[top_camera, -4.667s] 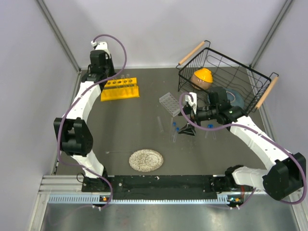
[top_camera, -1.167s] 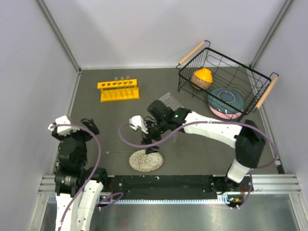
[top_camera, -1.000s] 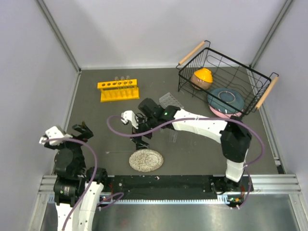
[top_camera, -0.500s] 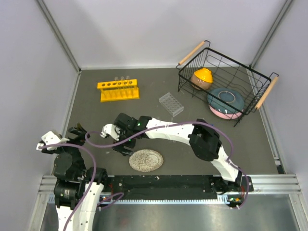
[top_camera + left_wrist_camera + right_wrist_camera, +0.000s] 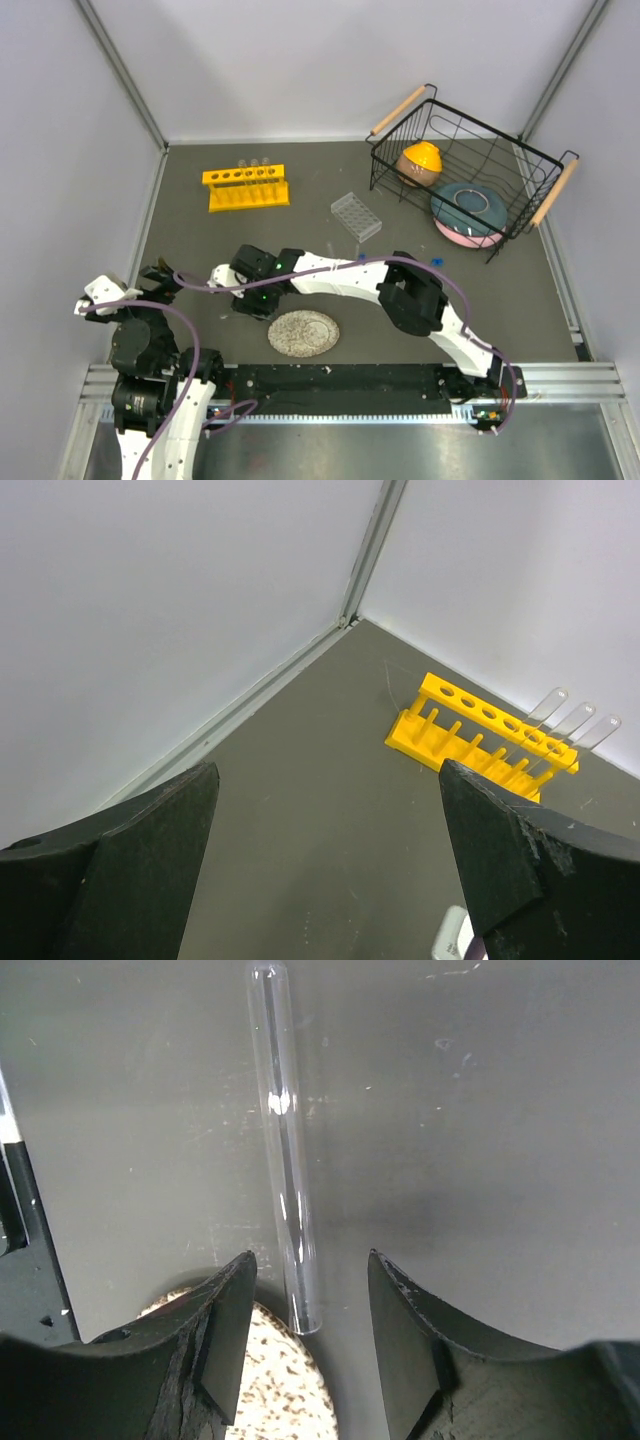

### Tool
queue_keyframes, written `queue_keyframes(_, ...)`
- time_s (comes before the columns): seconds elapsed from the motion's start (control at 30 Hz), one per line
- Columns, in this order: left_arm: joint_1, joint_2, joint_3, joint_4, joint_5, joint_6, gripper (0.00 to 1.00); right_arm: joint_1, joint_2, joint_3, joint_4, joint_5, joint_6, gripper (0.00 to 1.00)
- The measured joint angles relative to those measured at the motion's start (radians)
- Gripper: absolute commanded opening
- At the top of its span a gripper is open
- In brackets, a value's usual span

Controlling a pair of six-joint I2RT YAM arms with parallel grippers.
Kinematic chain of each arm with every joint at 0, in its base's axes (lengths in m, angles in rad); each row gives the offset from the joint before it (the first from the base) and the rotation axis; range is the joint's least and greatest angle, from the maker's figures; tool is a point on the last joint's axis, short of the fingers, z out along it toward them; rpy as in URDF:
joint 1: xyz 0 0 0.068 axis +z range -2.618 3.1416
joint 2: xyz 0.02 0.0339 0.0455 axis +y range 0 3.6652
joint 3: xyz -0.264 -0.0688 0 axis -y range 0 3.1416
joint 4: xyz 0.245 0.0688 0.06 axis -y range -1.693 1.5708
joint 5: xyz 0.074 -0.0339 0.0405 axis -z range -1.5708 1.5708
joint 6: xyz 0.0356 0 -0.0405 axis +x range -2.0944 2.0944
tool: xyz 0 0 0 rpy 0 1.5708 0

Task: Organize the chemistry lab equipment

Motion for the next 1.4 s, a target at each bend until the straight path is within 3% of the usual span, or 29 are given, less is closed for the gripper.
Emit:
queue_keyframes(0.47, 0.0, -0.001, 0.0, -0.008, -0.004, 0.0, 0.97, 0.008, 0.048, 0.0, -0.007, 0.042, 0.012, 0.31)
queue_keyframes(0.73, 0.0, -0.002, 0.0, -0.008, -0.008, 0.0, 0.97, 0.01, 0.06, 0.02, -0.01, 0.093, 0.006, 0.14)
queue_keyframes(1.4, -0.001, -0.002, 0.0, -0.007, 0.07, 0.0, 0.97, -0.109, -0.007, -0.026, -0.026, 0.0, 0.006, 0.1)
